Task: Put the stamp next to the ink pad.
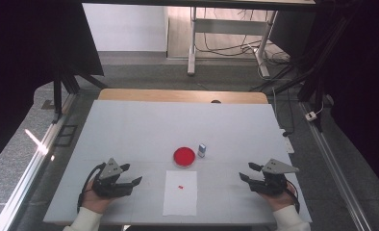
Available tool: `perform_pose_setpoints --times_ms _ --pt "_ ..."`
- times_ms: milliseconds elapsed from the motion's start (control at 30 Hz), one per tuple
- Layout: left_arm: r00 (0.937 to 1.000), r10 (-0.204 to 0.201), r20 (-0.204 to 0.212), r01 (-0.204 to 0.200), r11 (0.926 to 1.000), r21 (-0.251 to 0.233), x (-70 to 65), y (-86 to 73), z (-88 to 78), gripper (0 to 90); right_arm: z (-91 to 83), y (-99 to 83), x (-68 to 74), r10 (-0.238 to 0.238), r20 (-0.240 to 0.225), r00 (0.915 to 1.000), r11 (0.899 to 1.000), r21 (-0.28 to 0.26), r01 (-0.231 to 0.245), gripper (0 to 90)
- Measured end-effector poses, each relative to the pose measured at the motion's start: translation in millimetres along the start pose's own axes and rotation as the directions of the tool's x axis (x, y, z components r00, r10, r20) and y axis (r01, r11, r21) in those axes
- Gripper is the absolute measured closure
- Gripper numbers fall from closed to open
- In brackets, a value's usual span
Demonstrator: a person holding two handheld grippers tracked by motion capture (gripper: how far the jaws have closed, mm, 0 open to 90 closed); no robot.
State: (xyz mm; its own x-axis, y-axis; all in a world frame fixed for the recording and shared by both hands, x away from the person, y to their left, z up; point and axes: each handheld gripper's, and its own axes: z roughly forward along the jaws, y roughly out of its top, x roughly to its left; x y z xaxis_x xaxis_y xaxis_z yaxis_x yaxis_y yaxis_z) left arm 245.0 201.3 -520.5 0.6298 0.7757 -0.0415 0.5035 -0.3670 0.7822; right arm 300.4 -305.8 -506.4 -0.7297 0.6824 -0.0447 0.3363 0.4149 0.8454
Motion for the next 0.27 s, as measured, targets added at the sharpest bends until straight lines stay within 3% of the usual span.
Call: perform_pose_setpoints --times_ms 267 --pt "1.0000 -0.006 -0.007 0.006 1.0000 0.003 0.1 -1.1 -0.9 32.3 1.1 0.3 -0.1 -0.005 -0.003 1.0000 1.000 -0.006 0.005 42.0"
